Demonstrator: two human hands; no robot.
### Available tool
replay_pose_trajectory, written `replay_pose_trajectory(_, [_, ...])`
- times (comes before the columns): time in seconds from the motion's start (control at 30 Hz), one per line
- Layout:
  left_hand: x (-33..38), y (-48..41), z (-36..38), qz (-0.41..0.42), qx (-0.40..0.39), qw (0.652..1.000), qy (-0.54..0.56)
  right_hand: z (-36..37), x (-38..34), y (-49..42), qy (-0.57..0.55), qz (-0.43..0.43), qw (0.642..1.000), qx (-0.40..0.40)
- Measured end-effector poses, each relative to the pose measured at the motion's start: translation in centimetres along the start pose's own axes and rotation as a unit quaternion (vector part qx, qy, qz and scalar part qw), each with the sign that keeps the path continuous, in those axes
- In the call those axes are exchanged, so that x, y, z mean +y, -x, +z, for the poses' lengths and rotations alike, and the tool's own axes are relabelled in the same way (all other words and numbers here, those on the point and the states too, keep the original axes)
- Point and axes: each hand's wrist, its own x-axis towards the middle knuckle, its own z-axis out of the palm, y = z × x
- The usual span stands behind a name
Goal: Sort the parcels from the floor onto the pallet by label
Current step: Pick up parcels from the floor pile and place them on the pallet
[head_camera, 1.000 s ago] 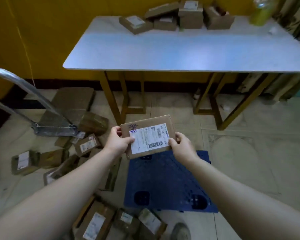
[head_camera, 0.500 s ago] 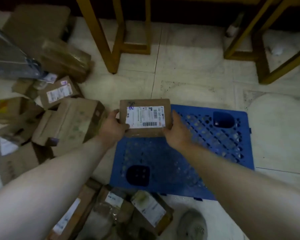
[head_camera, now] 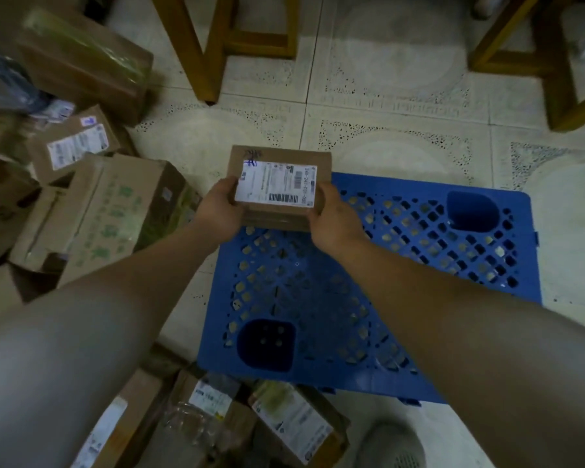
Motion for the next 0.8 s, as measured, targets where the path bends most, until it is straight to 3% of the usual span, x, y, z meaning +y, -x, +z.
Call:
replay_pose_trajectory(0.2, [1.9, 5.5, -7.2, -0.084, -0.074, 0.994, 0.005, -5.2, -4.6, 5.3, 0.003, 0.068, 0.995, -0.073])
replay_pose_trajectory(0.37, [4.8, 16.3, -17.7, -0.139, -0.101, 0.982, -0.082, -11.1, -13.8, 14.8, 0.086, 0.088, 0.980, -0.159])
replay_pose_trajectory(0.5, [8.6, 23.9, -26.7, -0.104, -0.154, 0.974, -0.129, -14.3, -21.9, 23.8, 0.116, 0.090, 0.965, -0.216])
replay_pose_trajectory(0.63, [11.8, 30.5, -34.0, -0.073, -0.177, 0.973, -0.130, -16.8, -28.9, 31.2, 0.104, 0.083, 0.968, -0.213])
replay_pose_trajectory(0.8, [14.6, 37.1, -40.1, -0.045, -0.133, 0.983, -0.115, -19.8, -35.0, 36.7, 0.136, 0.057, 0.972, -0.184])
